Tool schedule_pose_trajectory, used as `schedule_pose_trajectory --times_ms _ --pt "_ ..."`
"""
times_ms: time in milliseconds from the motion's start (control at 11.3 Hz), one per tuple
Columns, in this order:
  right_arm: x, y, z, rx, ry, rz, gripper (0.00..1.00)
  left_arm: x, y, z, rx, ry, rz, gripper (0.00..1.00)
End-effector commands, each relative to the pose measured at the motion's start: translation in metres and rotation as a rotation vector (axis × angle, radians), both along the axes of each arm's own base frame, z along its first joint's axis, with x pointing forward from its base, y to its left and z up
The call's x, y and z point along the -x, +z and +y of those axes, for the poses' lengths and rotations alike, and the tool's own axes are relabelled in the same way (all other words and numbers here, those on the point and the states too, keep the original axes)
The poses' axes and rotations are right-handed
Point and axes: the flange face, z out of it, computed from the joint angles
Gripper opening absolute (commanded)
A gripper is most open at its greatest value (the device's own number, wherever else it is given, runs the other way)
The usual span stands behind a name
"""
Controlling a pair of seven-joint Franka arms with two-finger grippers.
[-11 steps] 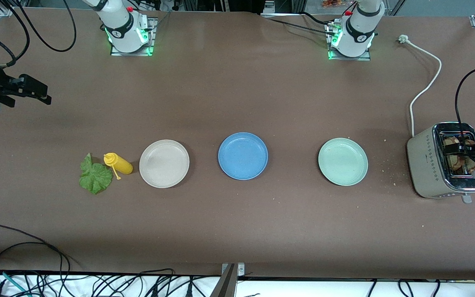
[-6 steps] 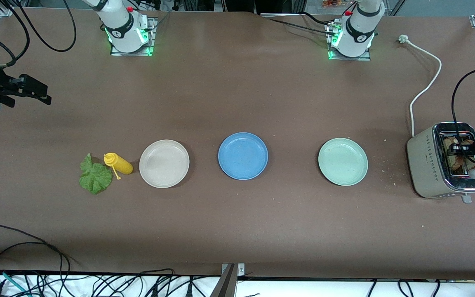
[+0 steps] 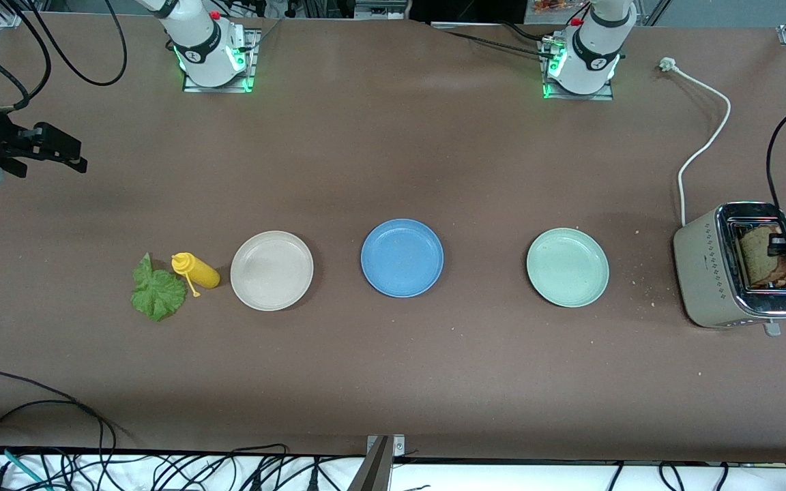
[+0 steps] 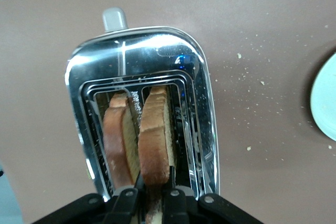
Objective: Make sandwich in blue plate with both arms
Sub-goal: 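Lift the bread slice up out of the toaster with the left gripper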
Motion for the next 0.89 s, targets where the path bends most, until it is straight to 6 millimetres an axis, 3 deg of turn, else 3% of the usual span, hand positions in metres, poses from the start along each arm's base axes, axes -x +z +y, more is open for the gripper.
schedule_pose_trajectory --times_ms 0,177,354,531,797 --pt "0.001 0.006 0.001 -0.002 0.009 0.001 1.0 0.01 0.085 -0.025 -0.043 -0.029 -0.018 0.0" --pt "0.001 0.007 0.002 -0.002 0.009 -0.001 1.0 0.012 0.131 -0.072 -0.033 -0.089 -0.041 0.0" --pt "0.001 0.006 0.001 -0.001 0.009 0.001 1.0 0.008 0.147 -0.134 0.01 -0.158 -0.048 0.0" --pt "0.001 0.007 0.001 -0.002 0.009 -0.001 1.0 0.008 0.147 -0.202 0.049 -0.175 -0.046 0.0" --pt "0.001 0.007 0.0 -0.001 0.01 -0.002 1.0 0.01 0.114 -0.326 0.16 -0.022 0.0 0.0"
